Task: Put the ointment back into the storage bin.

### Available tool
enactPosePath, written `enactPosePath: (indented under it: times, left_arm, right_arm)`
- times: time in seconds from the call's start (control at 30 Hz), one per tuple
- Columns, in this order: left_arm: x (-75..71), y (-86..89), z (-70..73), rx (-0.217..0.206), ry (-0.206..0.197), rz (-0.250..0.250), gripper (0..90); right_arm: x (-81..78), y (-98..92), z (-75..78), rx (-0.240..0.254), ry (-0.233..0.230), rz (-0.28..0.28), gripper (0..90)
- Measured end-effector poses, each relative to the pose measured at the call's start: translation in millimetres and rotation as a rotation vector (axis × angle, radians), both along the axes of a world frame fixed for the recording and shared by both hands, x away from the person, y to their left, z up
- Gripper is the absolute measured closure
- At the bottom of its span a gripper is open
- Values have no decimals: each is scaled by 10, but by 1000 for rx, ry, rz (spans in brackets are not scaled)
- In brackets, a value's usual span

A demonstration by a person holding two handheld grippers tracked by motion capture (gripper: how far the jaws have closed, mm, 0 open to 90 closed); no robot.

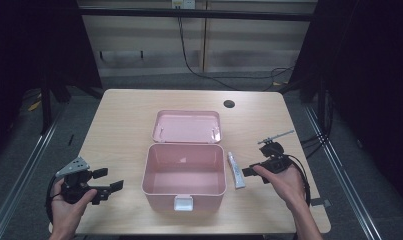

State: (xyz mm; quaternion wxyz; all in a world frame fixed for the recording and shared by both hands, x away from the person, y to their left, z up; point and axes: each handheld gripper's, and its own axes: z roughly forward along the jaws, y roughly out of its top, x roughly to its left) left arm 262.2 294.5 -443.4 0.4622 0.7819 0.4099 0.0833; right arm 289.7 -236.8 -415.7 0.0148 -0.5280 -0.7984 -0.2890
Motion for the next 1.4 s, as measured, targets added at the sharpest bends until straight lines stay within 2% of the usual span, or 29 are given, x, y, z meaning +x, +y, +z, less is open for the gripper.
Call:
enactPosePath:
  times: [0.07,0.17,0.2,0.3,0.67,0.87,0.97,1.1,1.4]
  left_arm:
    - [1,2,0,0,0,0,168]
    - [1,3,1,-1,-1,0,168]
    - [1,3,1,-2,-1,0,168]
    - [1,5,2,-4,-1,0,167]
    - [-1,2,3,-5,-2,-1,167]
    - [1,1,0,-2,0,-3,167]
    - [2,0,0,-2,0,-3,167]
    - [2,-1,-2,-1,0,-3,167]
    - [5,-8,-9,3,3,-1,167]
  right_arm:
    - [47,31,-7,-5,23,21,588]
    - [97,67,-10,0,33,32,587]
    - [132,94,-18,-10,57,30,595]
    - [166,104,-32,-8,60,42,606]
    - [343,205,-46,-60,141,48,631]
    - [452,280,-138,-106,204,71,646]
    - [481,296,-159,-109,227,77,649]
    - [531,317,-172,-134,244,75,648]
    - [627,337,-281,-154,273,73,633]
